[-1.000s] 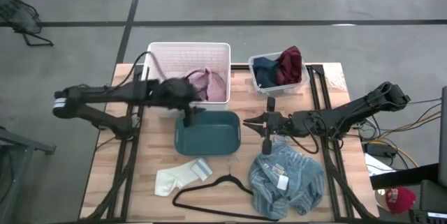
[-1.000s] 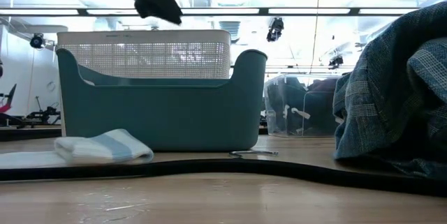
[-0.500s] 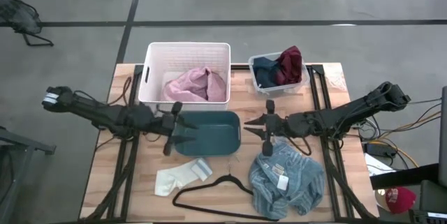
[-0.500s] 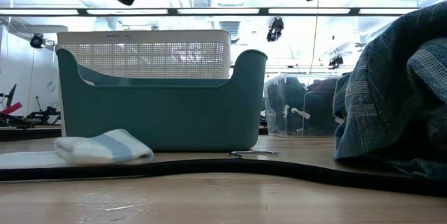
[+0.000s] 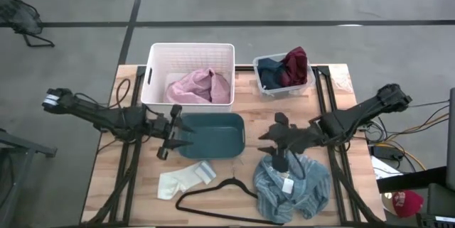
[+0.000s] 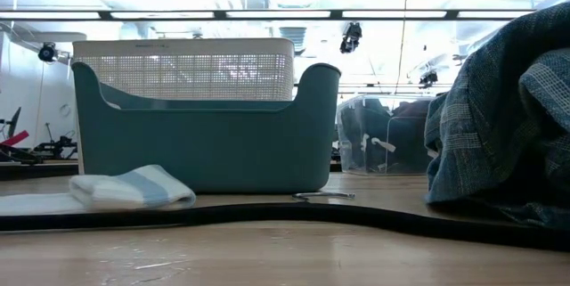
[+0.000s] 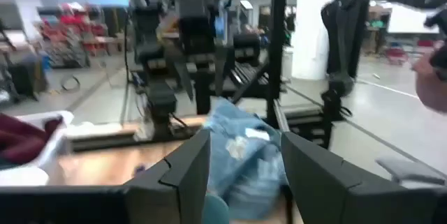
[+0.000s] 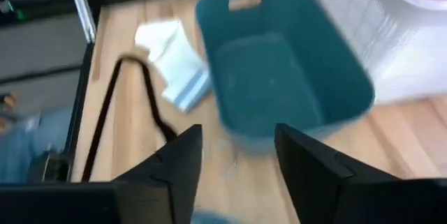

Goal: Pick & Place Cloths
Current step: Put the blue polo shirt into the white bin

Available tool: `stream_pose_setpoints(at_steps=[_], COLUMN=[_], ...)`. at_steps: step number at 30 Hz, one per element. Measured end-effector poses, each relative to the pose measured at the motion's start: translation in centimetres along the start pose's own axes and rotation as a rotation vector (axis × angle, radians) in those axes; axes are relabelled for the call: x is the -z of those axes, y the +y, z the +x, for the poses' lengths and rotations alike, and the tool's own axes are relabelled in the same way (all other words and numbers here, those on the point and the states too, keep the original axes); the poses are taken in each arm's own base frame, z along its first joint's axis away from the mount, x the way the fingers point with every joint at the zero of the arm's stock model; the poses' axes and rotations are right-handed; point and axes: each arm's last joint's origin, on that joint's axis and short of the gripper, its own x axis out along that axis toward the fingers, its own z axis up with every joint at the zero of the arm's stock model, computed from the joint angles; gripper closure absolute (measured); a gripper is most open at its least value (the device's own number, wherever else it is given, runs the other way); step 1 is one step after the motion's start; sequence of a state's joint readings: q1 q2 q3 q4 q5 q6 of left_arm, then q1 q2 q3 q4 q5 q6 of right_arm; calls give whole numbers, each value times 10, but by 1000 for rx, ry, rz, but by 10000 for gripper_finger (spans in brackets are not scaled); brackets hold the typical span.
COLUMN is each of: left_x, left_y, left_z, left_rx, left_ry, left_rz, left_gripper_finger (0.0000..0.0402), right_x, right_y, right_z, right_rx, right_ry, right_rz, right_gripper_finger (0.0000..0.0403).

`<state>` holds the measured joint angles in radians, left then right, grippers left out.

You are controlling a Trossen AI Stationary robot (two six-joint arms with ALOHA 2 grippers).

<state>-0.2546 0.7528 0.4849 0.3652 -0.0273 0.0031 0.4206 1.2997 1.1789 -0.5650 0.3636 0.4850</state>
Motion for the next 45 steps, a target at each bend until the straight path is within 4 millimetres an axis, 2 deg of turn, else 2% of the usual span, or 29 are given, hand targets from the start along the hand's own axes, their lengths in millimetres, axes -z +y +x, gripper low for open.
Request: stream_pose_setpoints(at_steps=[3,6,10,16,19,28,33,37,41,45], left_x=[3,2,3,3,3,8,8,8,8,8], left_y=[0,0,-1,-1,-1,-1,-1,-1,-1,-1], left_z=[0,0,0,0,1,0,0,0,0,0], left_rx=[12,11,14,14,14,15,14,14,14,14], left_ry=[21,17,21,22,29,46,42,42,42,42], left_rz=[-13,-32,-40,-41,-41,-49,-51,-55,-58,-58], left_gripper_finger=[219,219,219,219,219,219,219,219,219,219], right_x=[-4,-2,11,42,55,87,112,133,150,156], right_y=[17,38,56,61,65,72,72,67,65,64], right_z=[-4,2,9,25,39,90,124,149,164,168], right_rx=[7,21,142,415,413,396,412,423,418,412], right_ry=[82,172,363,683,812,1050,1140,1255,1334,1371], right_rz=[-13,-21,-4,119,162,129,29,-8,-74,-98], right_gripper_finger=[202,178,147,102,85,59,53,64,95,151])
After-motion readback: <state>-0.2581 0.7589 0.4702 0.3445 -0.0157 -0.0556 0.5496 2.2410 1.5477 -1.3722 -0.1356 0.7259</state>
